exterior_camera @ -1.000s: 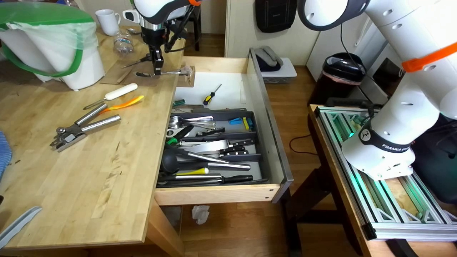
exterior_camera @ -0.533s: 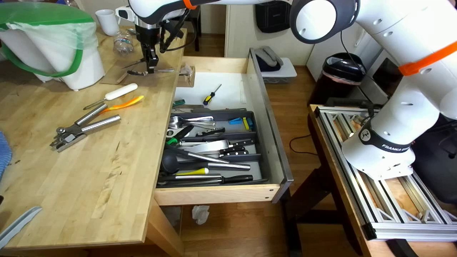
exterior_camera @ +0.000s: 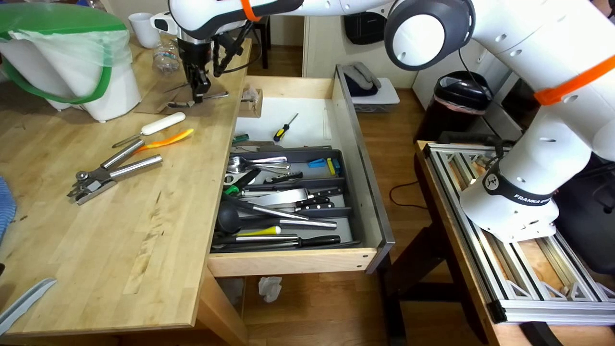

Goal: Remove the silver spoon from the drawer and put it on the counter

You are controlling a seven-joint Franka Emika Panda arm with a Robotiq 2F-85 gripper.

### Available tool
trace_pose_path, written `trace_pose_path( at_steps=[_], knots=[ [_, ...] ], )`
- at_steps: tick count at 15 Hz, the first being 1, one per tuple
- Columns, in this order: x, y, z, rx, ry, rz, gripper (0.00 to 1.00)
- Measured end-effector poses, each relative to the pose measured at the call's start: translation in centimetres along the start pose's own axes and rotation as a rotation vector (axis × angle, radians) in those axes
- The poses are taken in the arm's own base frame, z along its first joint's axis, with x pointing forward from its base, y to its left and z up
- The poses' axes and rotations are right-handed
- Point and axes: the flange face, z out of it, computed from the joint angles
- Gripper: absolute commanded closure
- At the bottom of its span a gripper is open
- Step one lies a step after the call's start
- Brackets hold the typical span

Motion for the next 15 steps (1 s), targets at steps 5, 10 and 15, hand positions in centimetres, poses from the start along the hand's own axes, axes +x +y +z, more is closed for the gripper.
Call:
trace_pose_path(
  at_steps=[5, 10, 15],
  knots=[
    [0.3, -0.1, 0.4, -0.001, 0.004, -0.024, 0.53],
    [1.6, 0.3, -2.9, -0.061, -0.015, 0.029, 0.16],
    [6.6, -3.5, -10.7, -0.020, -0.090, 0.087, 0.00]
  ],
)
